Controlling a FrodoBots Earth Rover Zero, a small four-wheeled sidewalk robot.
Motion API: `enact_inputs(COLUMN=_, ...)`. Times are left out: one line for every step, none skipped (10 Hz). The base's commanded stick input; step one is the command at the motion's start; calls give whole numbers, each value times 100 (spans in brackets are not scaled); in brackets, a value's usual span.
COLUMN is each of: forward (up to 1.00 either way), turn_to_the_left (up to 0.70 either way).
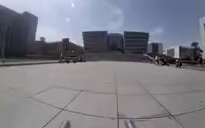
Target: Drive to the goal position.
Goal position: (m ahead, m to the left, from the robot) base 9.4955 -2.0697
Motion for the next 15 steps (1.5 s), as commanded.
enact_inputs(forward=85, turn_to_the_left=-21)
enact_inputs(forward=85, turn_to_the_left=-6)
enact_inputs(forward=85, turn_to_the_left=0)
enact_inputs(forward=85, turn_to_the_left=0)
enact_inputs(forward=85, turn_to_the_left=0)
enact_inputs(forward=85, turn_to_the_left=0)
enact_inputs(forward=85, turn_to_the_left=0)
enact_inputs(forward=85, turn_to_the_left=0)
enact_inputs(forward=85, turn_to_the_left=0)
enact_inputs(forward=85, turn_to_the_left=0)
enact_inputs(forward=85, turn_to_the_left=0)
enact_inputs(forward=85, turn_to_the_left=0)
enact_inputs(forward=85, turn_to_the_left=0)
enact_inputs(forward=85, turn_to_the_left=0)
enact_inputs(forward=85, turn_to_the_left=0)
